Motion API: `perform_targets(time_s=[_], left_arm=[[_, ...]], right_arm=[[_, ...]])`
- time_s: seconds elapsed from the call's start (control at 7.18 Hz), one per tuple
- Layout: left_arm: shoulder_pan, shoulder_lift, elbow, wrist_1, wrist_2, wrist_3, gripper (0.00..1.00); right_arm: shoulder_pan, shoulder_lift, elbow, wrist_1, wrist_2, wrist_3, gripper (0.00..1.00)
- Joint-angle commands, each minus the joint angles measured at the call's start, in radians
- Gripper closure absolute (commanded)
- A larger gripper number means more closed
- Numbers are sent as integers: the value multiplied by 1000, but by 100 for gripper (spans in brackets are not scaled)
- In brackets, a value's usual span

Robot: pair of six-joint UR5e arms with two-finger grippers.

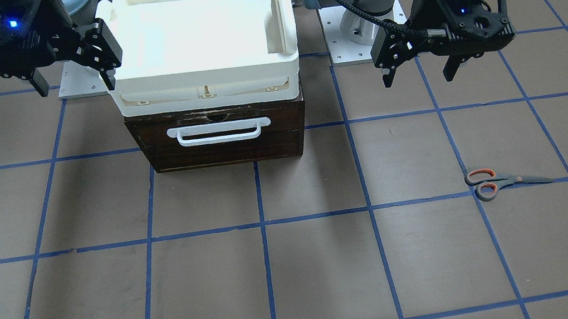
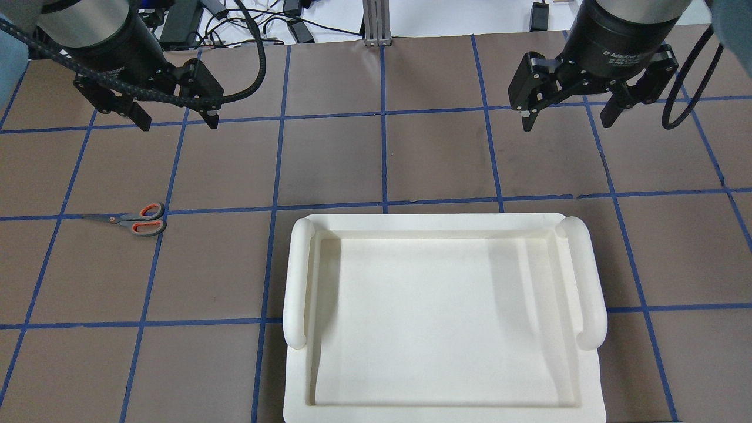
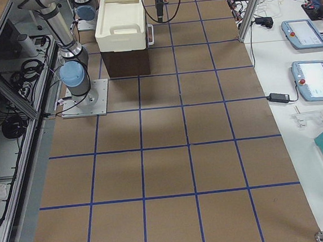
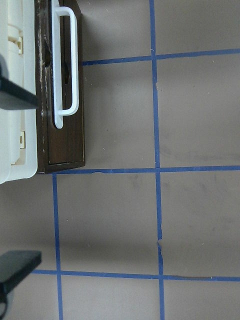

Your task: Place scissors in drawer with both arms

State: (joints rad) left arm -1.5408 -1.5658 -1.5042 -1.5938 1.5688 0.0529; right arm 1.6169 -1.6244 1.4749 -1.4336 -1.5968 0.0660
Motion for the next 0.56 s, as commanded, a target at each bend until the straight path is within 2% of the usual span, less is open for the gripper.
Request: perform_targets(time_s=[0.0,0.28,0.42], left_arm=[[1,0,-1,-3,-6,1,0],[19,-6,-1,0,-1,63,0],[65,-17,-5,2,-3,244,0]], right_arm=[[-2,0,2,-1,-2,0,0],[0,1,5,1,-2,-2,0],[1,9,11,2,6,3,0]])
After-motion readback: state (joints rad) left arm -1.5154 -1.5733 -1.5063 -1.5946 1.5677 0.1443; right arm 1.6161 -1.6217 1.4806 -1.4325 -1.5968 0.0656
